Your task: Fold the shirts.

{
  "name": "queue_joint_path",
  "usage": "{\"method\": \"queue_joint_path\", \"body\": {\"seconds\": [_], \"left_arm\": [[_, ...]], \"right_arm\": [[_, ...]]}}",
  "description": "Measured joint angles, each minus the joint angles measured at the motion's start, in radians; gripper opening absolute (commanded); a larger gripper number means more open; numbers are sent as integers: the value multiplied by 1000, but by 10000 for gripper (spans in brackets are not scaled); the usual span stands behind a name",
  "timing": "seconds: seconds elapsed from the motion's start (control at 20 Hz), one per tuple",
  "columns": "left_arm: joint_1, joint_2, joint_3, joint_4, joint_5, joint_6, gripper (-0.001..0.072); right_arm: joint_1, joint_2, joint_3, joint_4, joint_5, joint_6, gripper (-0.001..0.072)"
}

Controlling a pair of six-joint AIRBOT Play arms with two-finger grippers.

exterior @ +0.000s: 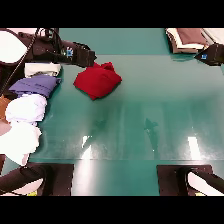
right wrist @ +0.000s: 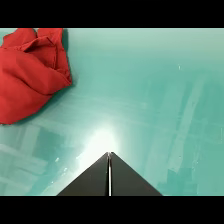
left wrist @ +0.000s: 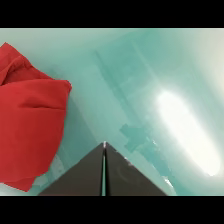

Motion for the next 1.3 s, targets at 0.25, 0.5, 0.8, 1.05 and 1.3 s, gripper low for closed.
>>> {"method": "queue_joint_path", "body": {"seconds": [0.25, 0.5, 0.8, 1.05, 1.3], "left_arm": [[0, 0, 0, 0, 0, 0, 24], [0, 0, 0, 0, 0, 0, 23], [0, 0, 0, -7, 25, 0, 24], [4, -43, 0, 100, 107, 17, 591], [31, -249, 0, 203, 169, -31, 591]], "right_arm": [[0, 0, 0, 0, 0, 0, 15], [0, 0, 0, 0, 0, 0, 15], [0, 0, 0, 0, 0, 0, 15], [0, 0, 0, 0, -2, 0, 15], [0, 0, 0, 5, -3, 0, 15]]}}
